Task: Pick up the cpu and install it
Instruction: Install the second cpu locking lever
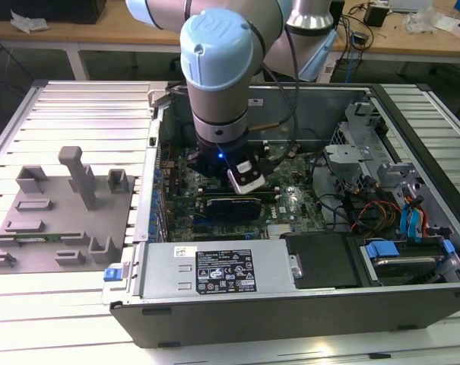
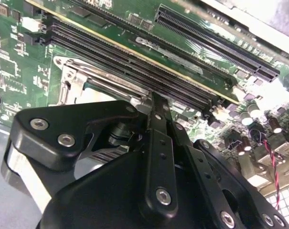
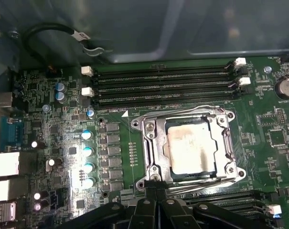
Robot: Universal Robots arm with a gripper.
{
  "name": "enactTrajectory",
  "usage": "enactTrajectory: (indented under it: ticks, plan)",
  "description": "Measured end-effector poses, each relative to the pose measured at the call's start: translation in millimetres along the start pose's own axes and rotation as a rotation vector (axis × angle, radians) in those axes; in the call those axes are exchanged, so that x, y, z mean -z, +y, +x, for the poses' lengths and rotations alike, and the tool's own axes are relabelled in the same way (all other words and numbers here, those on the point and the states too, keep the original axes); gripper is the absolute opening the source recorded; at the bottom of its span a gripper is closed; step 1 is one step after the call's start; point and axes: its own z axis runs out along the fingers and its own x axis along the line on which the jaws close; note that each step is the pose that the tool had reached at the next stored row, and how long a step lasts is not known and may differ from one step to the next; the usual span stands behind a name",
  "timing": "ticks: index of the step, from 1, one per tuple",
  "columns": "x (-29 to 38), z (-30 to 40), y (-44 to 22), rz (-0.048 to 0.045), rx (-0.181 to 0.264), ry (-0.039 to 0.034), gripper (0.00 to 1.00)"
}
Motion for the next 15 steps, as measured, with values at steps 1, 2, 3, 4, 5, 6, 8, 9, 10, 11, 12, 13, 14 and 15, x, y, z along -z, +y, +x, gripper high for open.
enactTrajectory:
  ticks: [1, 2, 3, 4, 5, 6, 8, 9, 10, 11, 12, 13, 14, 15]
  plan:
    - [-0.3, 0.5, -0.2, -0.0022, -0.002, -0.0002, 0.11]
    - [-0.5, 1.0, -0.3, -0.0041, -0.003, -0.0004, 0.11]
    - [-0.9, 1.8, -0.5, -0.0066, -0.006, -0.0007, 0.11]
    - [-1.2, 2.5, -0.8, -0.0083, -0.008, -0.0011, 0.11]
    - [-1.5, 3.1, -1.0, -0.0098, -0.011, -0.0014, 0.11]
    - [-2.1, 3.9, -1.2, -0.0117, -0.013, -0.0020, 0.11]
    - [-2.6, 5.3, -1.5, -0.0126, -0.016, -0.0025, 0.11]
    - [-3.0, 6.5, -1.8, -0.0130, -0.019, -0.0029, 0.11]
    - [-3.2, 7.5, -2.0, -0.0132, -0.020, -0.0032, 0.11]
    - [-3.2, 8.6, -2.1, -0.0134, -0.021, -0.0034, 0.11]
    - [-3.2, 10.5, -2.3, -0.0134, -0.023, -0.0039, 0.11]
    - [-3.2, 11.8, -2.5, -0.0133, -0.024, -0.0041, 0.11]
    - [-3.2, 12.8, -2.6, -0.0132, -0.025, -0.0044, 0.11]
    - [-3.2, 14.4, -2.8, -0.0131, -0.027, -0.0047, 0.11]
